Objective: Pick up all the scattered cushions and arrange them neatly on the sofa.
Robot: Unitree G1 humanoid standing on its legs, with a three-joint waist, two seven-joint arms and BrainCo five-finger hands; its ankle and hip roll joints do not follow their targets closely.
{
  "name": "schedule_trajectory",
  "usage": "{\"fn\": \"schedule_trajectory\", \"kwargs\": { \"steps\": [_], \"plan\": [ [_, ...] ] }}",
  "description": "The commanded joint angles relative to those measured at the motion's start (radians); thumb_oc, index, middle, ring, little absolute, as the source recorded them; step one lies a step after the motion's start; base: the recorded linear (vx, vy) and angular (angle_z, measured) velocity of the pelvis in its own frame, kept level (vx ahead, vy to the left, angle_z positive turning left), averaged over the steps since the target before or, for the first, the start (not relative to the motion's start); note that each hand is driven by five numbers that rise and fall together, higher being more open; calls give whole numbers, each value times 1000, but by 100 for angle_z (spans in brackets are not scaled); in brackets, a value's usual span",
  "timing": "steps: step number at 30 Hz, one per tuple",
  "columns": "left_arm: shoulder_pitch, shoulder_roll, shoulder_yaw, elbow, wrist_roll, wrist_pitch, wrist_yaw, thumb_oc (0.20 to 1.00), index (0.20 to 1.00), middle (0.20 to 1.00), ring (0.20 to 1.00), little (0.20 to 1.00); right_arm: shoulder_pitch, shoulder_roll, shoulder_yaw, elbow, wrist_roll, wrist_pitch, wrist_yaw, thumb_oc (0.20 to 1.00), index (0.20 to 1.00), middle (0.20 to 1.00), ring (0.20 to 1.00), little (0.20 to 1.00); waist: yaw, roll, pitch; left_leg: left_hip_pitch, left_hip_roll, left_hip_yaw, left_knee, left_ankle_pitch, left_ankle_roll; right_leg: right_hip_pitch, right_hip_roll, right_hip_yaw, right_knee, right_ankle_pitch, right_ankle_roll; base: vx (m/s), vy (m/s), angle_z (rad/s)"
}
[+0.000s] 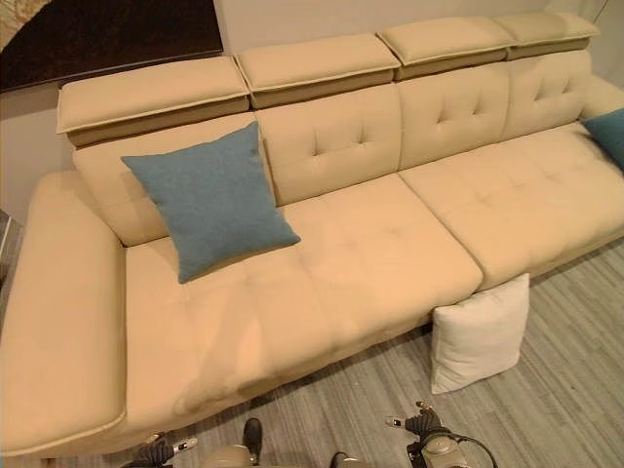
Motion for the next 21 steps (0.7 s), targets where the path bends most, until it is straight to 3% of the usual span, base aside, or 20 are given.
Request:
{"fn": "schedule_trajectory", "kwargs": {
  "steps": [1, 2, 3, 5, 8, 9, 12, 13, 16, 18, 19, 20, 21],
  "plan": [
    [-48, 1, 0, -8, -2, -13, 10, 1000, 1000, 1000, 1000, 1000, -36, -34, 11, -20, 37, -11, -21, 1000, 1000, 1000, 1000, 1000, -12, -14, 36, 6, -123, -2, 20, -145, 39, 19, -26, 20, -76, 110, 119, -132, -56, 34],
    [-54, -2, -11, -11, 1, -13, 10, 1000, 1000, 1000, 1000, 1000, -34, -37, 9, -17, 40, -11, -23, 1000, 1000, 1000, 1000, 1000, -10, -18, 40, 1, -130, -17, 41, -155, 37, 14, -27, 20, -81, 119, 116, -271, -63, 14],
    [-57, -13, -18, -7, 6, -11, 0, 1000, 1000, 1000, 1000, 1000, -27, -39, 5, -9, 41, -12, -21, 1000, 1000, 1000, 1000, 1000, -18, -32, 35, 36, -152, -44, 115, -224, 40, -6, -44, 24, -81, 146, 110, -270, -63, -8],
    [-55, -16, -18, -4, 7, -9, -3, 1000, 1000, 1000, 1000, 1000, -21, -41, 1, -5, 42, -11, -21, 1000, 1000, 1000, 1000, 1000, -20, -31, 30, 67, -151, -63, 127, -248, 40, -7, -45, 33, -85, 153, 108, -154, -2, -12],
    [-50, -23, -16, -1, 5, -8, -6, 1000, 1000, 1000, 1000, 1000, -14, -41, -2, -1, 39, -8, -17, 1000, 1000, 1000, 1000, 1000, -23, -24, 17, 135, -165, -169, 175, -274, 35, -35, -48, 65, -75, 178, 112, -179, 73, -15],
    [-53, -28, -20, 0, -5, -6, -4, 1000, 1000, 1000, 1000, 1000, -9, -38, -4, 0, 39, -2, -13, 1000, 1000, 1000, 1000, 1000, -33, -7, 19, 188, -168, -232, 151, -298, 42, -77, -48, 95, -49, 196, 120, -269, 141, -35],
    [-56, -30, -28, 1, 1, -3, -6, 1000, 1000, 1000, 1000, 1000, -11, -37, -12, 4, 47, 0, -14, 1000, 1000, 1000, 1000, 1000, -51, 4, 23, 202, -167, -203, 80, -320, 58, -103, -58, 111, -37, 213, 127, -205, 134, -65],
    [-63, -30, -47, 7, 35, -7, -7, 1000, 1000, 1000, 1000, 1000, -14, -38, -18, 15, 39, 5, -16, 1000, 1000, 1000, 1000, 1000, -58, -1, 38, 197, -207, -206, 56, -339, 87, -153, -89, 119, -32, 264, 154, -282, 208, -59],
    [-67, -16, -49, 5, 59, -8, -8, 1000, 1000, 1000, 1000, 1000, -22, -30, -12, 18, 26, 6, -16, 1000, 1000, 1000, 1000, 1000, -54, -1, 55, 184, -214, -179, 30, -321, 101, -193, -97, 112, -41, 294, 172, -323, 150, -55],
    [-67, -5, -43, 7, 67, -8, 2, 1000, 1000, 1000, 1000, 1000, -21, -19, -5, 16, 23, 5, -16, 1000, 1000, 1000, 1000, 1000, -33, 7, 70, 164, -200, -144, 34, -302, 109, -194, -99, 32, 24, 245, 165, -261, 38, -73],
    [-67, -4, -43, 7, 67, -8, 2, 1000, 1000, 1000, 1000, 1000, -21, -19, -5, 16, 23, 5, -16, 1000, 1000, 1000, 1000, 1000, -34, 6, 68, 161, -202, -144, 33, -299, 109, -196, -101, 32, 25, 246, 165, -246, 55, -101],
    [-51, -5, -34, 9, 69, -7, -6, 1000, 1000, 1000, 1000, 1000, -8, -19, -3, 20, 17, -1, -11, 1000, 1000, 1000, 1000, 1000, -15, 17, 68, 152, -189, -109, 28, -288, 118, -164, -103, -28, 93, 186, 142, -205, 45, -106],
    [-44, -5, -31, 6, 67, -7, -8, 1000, 1000, 1000, 1000, 1000, -5, -18, -4, 21, 14, -2, -10, 1000, 1000, 1000, 1000, 1000, -8, 20, 62, 150, -183, -96, 26, -286, 123, -151, -102, -43, 129, 159, 133, -204, 45, -79]
  ]
}}
